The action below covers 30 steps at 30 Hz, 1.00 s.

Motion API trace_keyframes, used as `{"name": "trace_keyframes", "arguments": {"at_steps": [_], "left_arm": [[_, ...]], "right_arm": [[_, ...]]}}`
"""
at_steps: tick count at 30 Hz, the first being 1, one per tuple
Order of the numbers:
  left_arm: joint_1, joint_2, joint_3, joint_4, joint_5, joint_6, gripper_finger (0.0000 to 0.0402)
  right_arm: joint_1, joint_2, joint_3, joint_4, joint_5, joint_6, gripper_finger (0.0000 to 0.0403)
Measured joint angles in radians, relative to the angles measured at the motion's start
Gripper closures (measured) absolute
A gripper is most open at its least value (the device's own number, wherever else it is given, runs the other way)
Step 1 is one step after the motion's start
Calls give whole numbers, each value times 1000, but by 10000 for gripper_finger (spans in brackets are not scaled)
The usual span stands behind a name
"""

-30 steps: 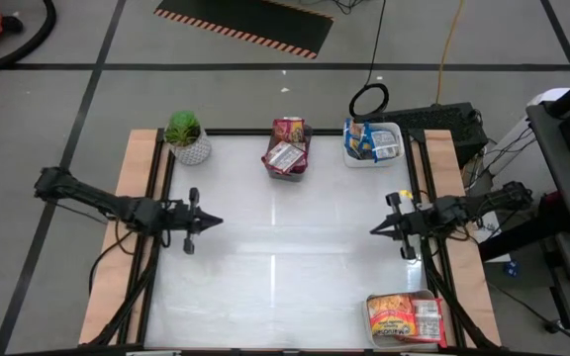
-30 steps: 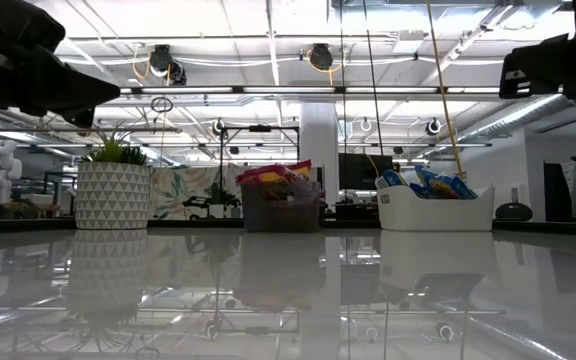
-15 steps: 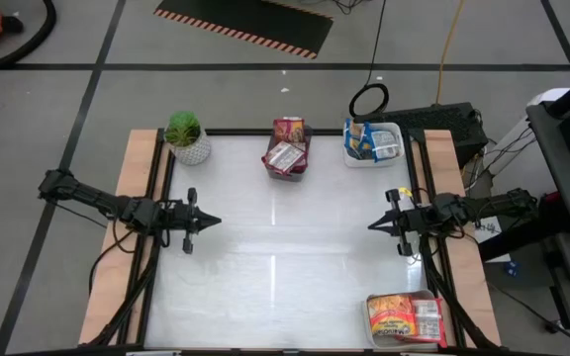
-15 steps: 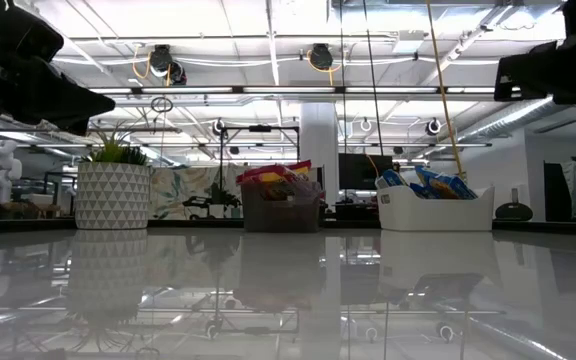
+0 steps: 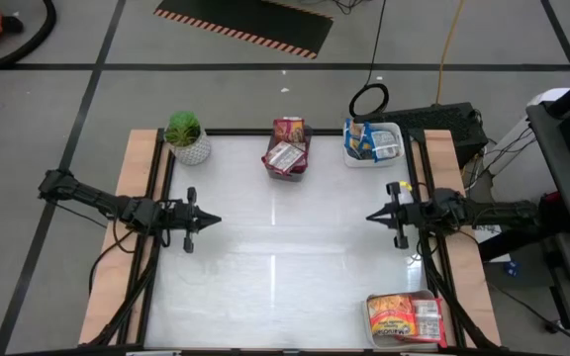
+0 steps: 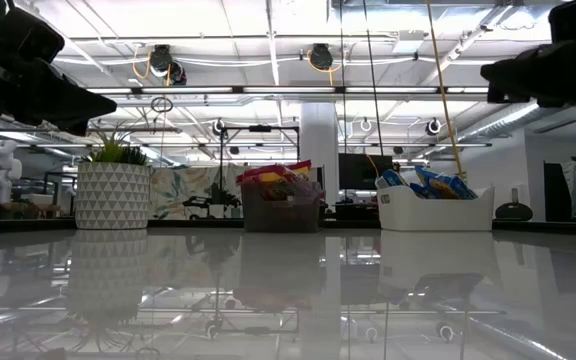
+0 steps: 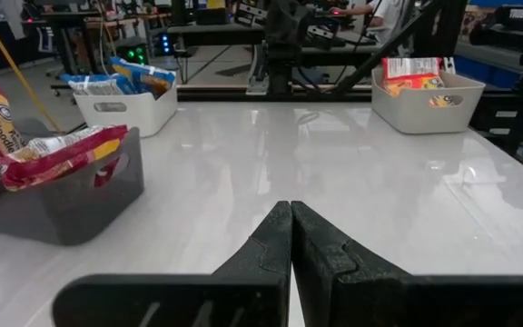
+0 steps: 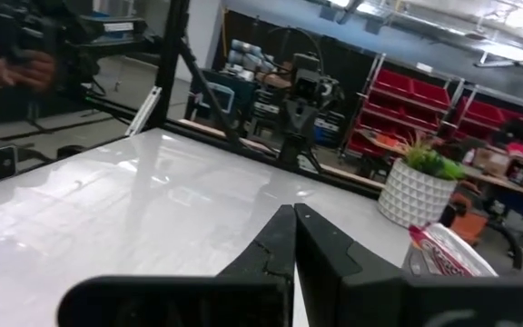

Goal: Sort Maruchan noodles
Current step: Return to Home Position

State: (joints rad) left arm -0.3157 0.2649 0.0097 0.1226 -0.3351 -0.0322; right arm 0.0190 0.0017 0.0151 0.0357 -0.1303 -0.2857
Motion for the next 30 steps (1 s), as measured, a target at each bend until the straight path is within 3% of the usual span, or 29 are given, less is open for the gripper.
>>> {"name": "trace_keyframes", "arguments": {"at_steps": [4,8,15,21,26,30], "left_arm": [[0,0,0,0,0,-3,394],[0,0,0,0,0,-8,394],[0,0,0,-34,0,-16,394],[0,0,0,-38,-3,-22,394],[0,0,0,-38,-6,-19,394],[0,0,0,-37,-6,-19,394]], "right_arm": [[-20,0,0,1,4,30,403],[-25,0,0,2,81,63,403],[-23,0,0,8,-22,88,403],[-13,0,0,-4,102,141,403],[62,0,0,-4,112,128,403],[135,0,0,2,186,140,403]]}}
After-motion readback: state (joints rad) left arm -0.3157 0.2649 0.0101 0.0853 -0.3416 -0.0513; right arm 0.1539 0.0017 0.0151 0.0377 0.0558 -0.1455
